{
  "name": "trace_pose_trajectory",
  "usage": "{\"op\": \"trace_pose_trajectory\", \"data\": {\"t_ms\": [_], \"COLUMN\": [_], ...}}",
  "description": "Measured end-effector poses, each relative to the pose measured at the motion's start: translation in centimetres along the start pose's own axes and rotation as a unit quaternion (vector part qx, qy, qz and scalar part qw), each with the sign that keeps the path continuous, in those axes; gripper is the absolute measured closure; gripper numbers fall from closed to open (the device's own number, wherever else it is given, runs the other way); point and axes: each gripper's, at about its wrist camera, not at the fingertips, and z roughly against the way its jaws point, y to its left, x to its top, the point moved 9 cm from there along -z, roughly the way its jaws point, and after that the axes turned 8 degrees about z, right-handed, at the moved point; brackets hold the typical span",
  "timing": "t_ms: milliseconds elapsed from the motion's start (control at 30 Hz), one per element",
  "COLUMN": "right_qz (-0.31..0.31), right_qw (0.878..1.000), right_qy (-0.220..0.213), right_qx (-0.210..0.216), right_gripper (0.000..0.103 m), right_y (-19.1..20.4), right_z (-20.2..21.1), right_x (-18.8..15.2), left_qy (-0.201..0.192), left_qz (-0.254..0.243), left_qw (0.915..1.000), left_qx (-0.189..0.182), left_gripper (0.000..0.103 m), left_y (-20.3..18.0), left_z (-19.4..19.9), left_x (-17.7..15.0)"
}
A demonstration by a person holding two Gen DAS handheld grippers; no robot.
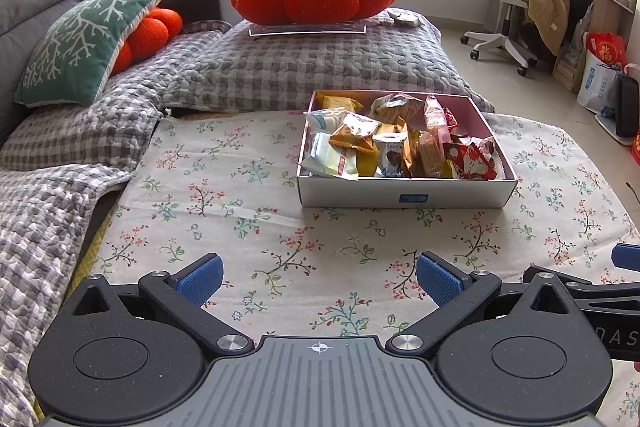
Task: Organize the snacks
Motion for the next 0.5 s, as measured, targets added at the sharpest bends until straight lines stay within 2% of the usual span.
{"op": "trace_pose_trajectory", "data": {"t_ms": [500], "right_qz": [0.0], "right_qw": [1.0], "right_qy": [0.0], "right_qx": [0.0], "right_gripper": [0.0], "right_y": [0.03], "right_z": [0.0], "right_x": [0.02], "left_qy": [0.003], "left_qz": [0.002], "left_qw": [1.0], "left_qx": [0.0], "left_gripper": [0.0], "left_y": [0.02], "left_z": [-0.18], "left_x": [-0.26]}}
